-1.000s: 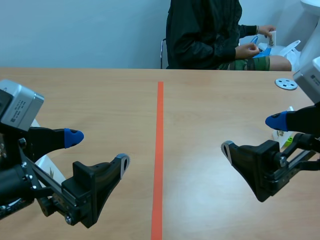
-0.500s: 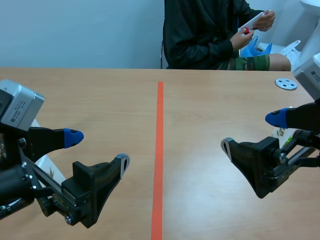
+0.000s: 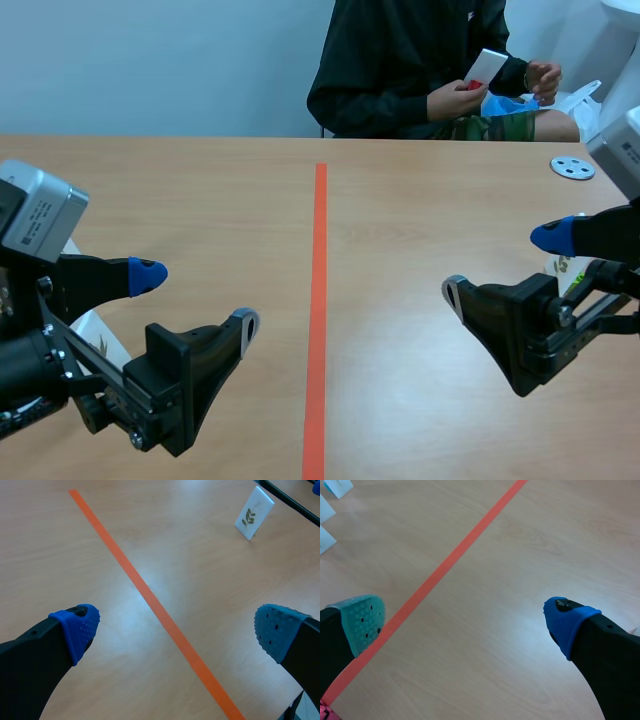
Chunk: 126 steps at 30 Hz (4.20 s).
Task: Sort the leaf by its shape. The table is split by an orange tape line. A compound leaf with several leaflets goes to the left side, a simple leaf with one blade goes to the right side. Return to the home posture when a red brick is placed on the table.
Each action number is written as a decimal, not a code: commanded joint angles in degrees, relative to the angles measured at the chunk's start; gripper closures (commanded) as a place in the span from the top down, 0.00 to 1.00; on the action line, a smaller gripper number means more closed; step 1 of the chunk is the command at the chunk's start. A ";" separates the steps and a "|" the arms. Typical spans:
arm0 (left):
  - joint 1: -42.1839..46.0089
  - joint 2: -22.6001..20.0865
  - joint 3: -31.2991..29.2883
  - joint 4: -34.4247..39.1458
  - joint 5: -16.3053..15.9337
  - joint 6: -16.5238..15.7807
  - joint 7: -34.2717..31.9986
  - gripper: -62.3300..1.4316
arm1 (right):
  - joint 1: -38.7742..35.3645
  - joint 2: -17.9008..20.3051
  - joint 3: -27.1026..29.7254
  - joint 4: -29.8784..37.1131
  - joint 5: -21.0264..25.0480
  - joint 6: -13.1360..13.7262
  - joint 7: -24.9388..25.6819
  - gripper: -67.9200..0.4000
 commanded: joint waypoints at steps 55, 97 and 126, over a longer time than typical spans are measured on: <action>-0.96 -0.66 -0.04 0.72 -0.57 0.02 0.02 1.00 | 0.81 1.05 0.44 0.70 1.05 0.63 0.68 1.00; -0.96 -0.63 -0.04 0.72 -0.57 0.02 0.02 1.00 | 32.52 -9.49 -31.23 -43.01 -24.79 4.72 27.06 1.00; -0.96 -0.63 -0.04 0.72 -0.55 0.04 0.00 1.00 | 39.36 -16.87 -39.12 -55.67 -35.45 -0.22 33.75 0.54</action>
